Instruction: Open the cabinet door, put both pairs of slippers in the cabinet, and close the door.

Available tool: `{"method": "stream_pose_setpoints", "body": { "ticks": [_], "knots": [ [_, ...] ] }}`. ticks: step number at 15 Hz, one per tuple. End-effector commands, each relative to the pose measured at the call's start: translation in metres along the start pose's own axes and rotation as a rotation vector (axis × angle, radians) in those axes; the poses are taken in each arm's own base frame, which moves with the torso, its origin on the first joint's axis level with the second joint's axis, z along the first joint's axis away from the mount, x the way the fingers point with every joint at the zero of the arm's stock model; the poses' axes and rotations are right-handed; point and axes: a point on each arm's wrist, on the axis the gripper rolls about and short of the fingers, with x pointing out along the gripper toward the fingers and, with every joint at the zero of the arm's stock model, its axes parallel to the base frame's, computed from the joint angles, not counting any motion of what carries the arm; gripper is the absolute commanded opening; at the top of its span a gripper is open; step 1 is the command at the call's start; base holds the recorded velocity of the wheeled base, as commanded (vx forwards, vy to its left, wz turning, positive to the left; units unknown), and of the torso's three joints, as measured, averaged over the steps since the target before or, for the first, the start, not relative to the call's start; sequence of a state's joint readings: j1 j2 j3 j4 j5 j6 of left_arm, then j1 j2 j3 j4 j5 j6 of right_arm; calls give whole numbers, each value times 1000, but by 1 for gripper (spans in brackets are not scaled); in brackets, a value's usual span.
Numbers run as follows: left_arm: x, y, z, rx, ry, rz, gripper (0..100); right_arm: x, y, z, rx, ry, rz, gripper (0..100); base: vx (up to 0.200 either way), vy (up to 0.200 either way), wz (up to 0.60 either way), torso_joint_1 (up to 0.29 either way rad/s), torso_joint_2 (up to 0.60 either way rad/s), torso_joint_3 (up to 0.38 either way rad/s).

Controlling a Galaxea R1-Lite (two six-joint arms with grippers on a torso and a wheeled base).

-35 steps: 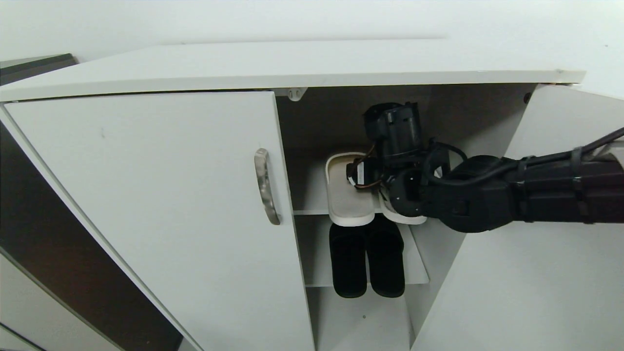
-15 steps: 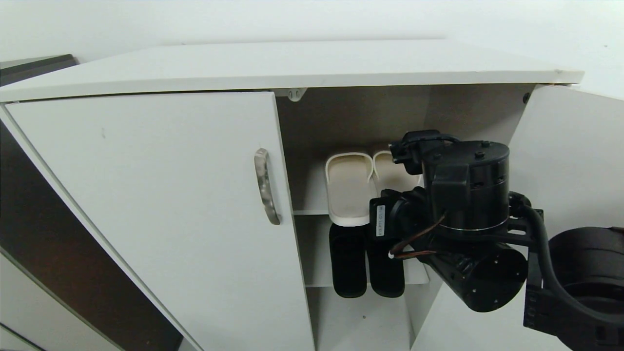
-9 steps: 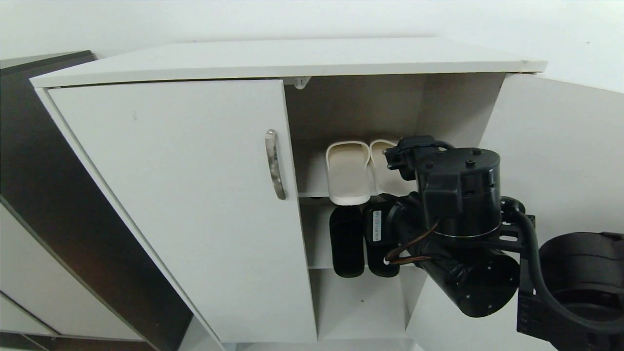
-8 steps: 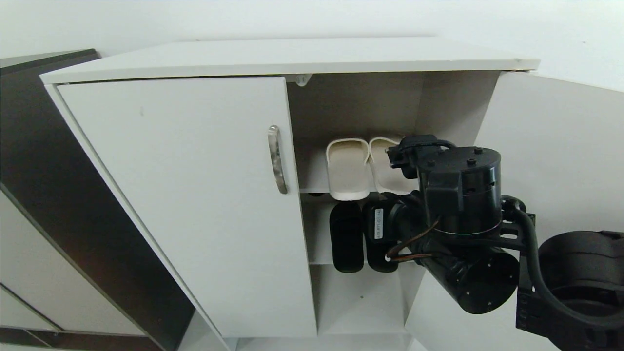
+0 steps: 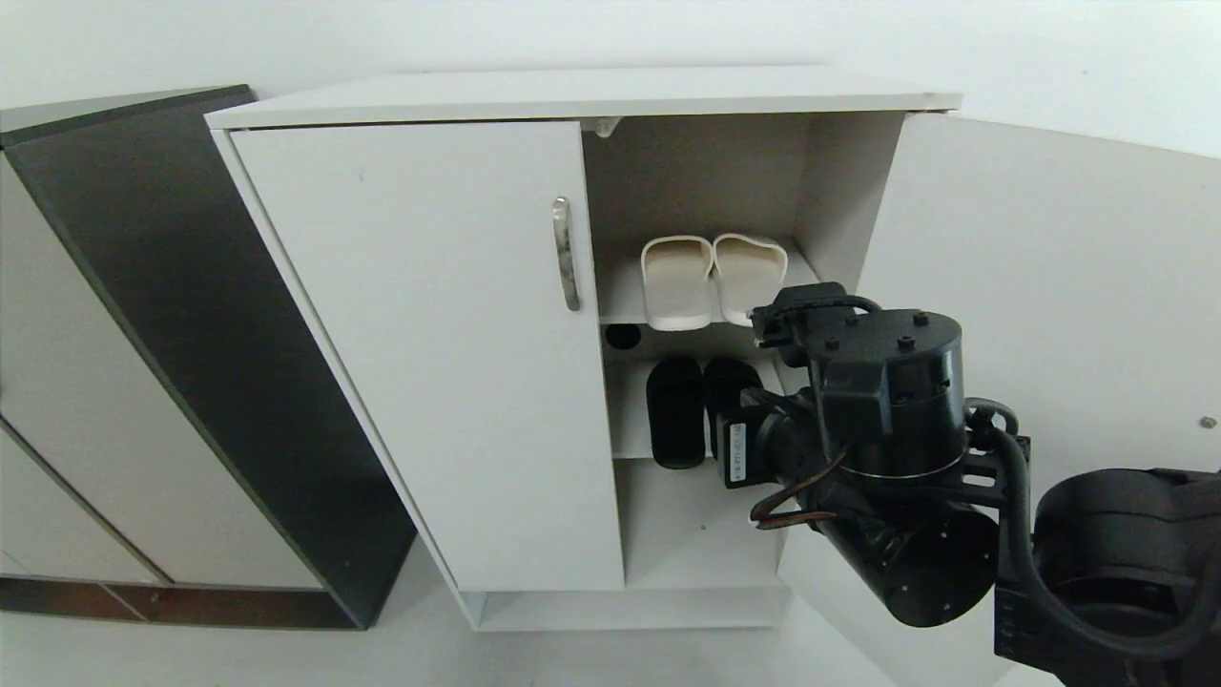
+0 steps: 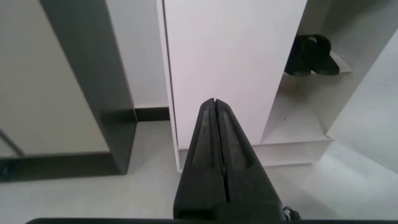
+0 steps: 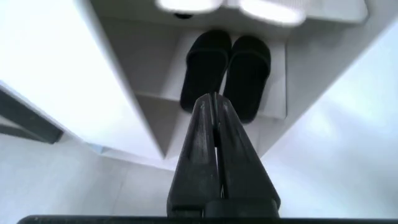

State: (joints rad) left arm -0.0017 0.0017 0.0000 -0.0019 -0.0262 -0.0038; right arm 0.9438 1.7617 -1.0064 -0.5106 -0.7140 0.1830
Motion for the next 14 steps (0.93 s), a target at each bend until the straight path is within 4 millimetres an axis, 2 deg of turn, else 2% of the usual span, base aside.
{"method": "stream_pose_setpoints", "body": {
  "ticks": [1, 7, 14],
  "knots": [
    [0, 0, 0, -1, 0, 0, 0, 3, 0, -7, -17, 15, -6, 0, -200, 0, 0, 2, -2, -2],
    [0, 0, 0, -1, 0, 0, 0, 5, -3, -11, -33, 13, -13, 0, -200, 0, 0, 5, 0, 2],
    [0, 0, 0, -2, 0, 0, 0, 8, -3, -18, -53, 32, -19, 0, 0, 0, 0, 0, 0, 0]
  ]
}}
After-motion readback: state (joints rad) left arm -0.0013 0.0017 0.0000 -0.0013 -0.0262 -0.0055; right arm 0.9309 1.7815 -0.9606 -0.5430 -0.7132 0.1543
